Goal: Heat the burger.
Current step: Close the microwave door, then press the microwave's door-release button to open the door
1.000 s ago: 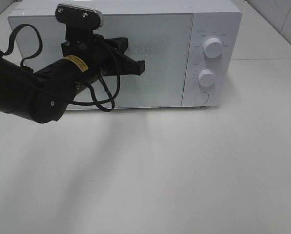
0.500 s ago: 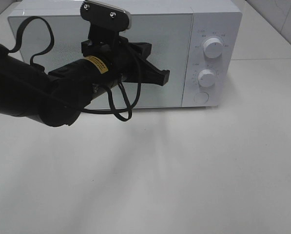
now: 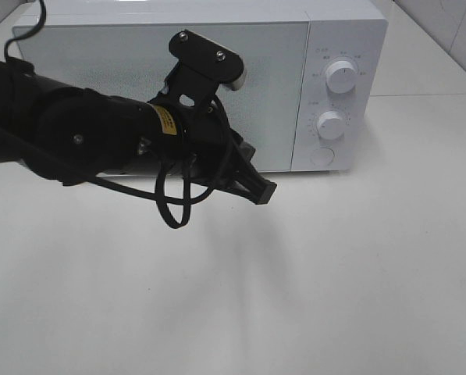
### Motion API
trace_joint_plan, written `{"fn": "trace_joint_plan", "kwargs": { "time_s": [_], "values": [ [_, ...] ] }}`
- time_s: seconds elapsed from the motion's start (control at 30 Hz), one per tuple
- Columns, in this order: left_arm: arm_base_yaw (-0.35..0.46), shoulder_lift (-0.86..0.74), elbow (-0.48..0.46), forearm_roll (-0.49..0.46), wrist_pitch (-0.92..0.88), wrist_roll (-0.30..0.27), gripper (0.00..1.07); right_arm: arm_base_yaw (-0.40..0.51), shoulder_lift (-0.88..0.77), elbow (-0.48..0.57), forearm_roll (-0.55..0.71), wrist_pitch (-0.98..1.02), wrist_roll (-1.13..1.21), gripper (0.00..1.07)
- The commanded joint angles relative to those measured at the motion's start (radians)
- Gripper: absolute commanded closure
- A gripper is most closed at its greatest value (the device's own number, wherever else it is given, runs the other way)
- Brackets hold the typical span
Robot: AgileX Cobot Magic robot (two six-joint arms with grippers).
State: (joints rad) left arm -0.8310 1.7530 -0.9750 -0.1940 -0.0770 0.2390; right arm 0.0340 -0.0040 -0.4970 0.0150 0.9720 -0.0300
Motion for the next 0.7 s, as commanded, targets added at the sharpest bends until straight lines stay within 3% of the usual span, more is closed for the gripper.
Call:
{"fn": "trace_joint_plan", "kwargs": {
  "time_s": [0.03, 0.17, 0.27, 0.53, 0.63, 0.7],
  "values": [
    [-0.004, -0.064, -0.005, 0.051, 0.155, -0.075, 1.07, -0.002, -0.026, 0.002, 0.001, -0.009, -0.005, 0.59],
    [-0.004, -0.119, -0.005, 0.109, 0.294, -0.138, 1.07, -0.002, -0.026, 0.002, 0.001, -0.009, -0.005, 0.59],
    [-0.003, -0.210, -0.005, 0.194, 0.522, -0.174, 1.07, -0.002, -0.026, 0.002, 0.001, -0.009, -0.005, 0.59],
    [-0.003, -0.353, -0.005, 0.194, 0.779, -0.188, 1.07, -0.002, -0.026, 0.002, 0.001, -0.009, -0.005, 0.59],
    [-0.003, -0.416, -0.005, 0.194, 0.826, -0.217, 1.07, -0.002, -0.026, 0.002, 0.001, -0.009, -0.005, 0.59],
    [-0.003, -0.487, -0.005, 0.194, 0.887, -0.280, 1.07, -0.002, -0.026, 0.002, 0.001, -0.009, -0.005, 0.59]
  ]
}}
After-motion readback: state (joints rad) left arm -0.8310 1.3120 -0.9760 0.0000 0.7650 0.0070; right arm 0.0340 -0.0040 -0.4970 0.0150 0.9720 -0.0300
